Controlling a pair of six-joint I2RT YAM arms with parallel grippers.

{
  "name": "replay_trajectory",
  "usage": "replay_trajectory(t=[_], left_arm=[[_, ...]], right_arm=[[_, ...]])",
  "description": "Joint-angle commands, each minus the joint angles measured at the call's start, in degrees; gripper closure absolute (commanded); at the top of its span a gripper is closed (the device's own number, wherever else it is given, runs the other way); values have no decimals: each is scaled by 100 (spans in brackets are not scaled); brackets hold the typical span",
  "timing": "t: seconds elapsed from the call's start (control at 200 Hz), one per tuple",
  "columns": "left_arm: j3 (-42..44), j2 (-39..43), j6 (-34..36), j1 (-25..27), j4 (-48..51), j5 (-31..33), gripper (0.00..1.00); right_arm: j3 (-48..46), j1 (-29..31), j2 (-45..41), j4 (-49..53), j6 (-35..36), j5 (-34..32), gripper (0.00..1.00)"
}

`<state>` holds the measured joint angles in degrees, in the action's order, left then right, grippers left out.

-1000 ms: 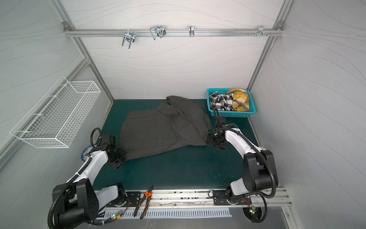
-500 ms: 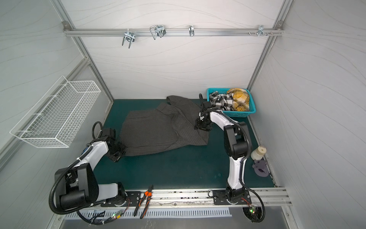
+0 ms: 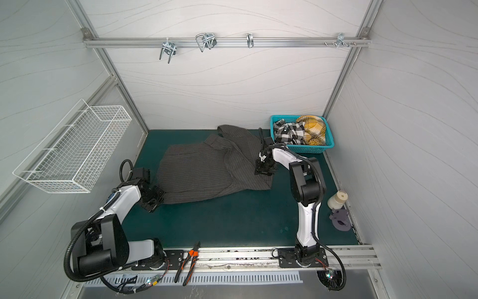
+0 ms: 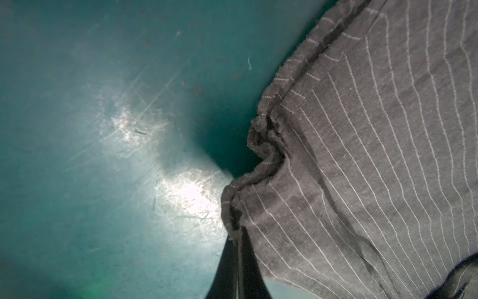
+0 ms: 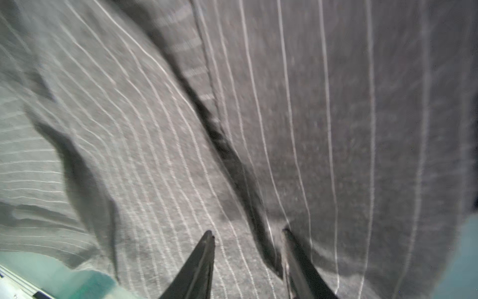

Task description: Fold and stack the long sleeve shirts

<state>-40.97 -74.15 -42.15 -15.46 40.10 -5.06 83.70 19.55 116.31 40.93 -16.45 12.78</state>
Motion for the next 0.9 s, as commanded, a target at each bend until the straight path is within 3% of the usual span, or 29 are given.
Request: replay_trajectory(t=[0.0, 0.345, 0.525, 0.895], left_arm=[[28, 88, 61, -39, 51, 10, 100], [89, 96, 102, -80, 20, 53, 100], [81, 116, 102, -77, 70, 108, 100], [91, 715, 55, -88, 571, 120, 100]], right_arm=[[-130, 39, 75, 9, 87, 65, 63], [-476, 40, -345, -94, 48, -126, 80], [-560, 111, -628, 12, 119, -260, 100], [-1515, 485, -2509, 350, -129, -785, 100]])
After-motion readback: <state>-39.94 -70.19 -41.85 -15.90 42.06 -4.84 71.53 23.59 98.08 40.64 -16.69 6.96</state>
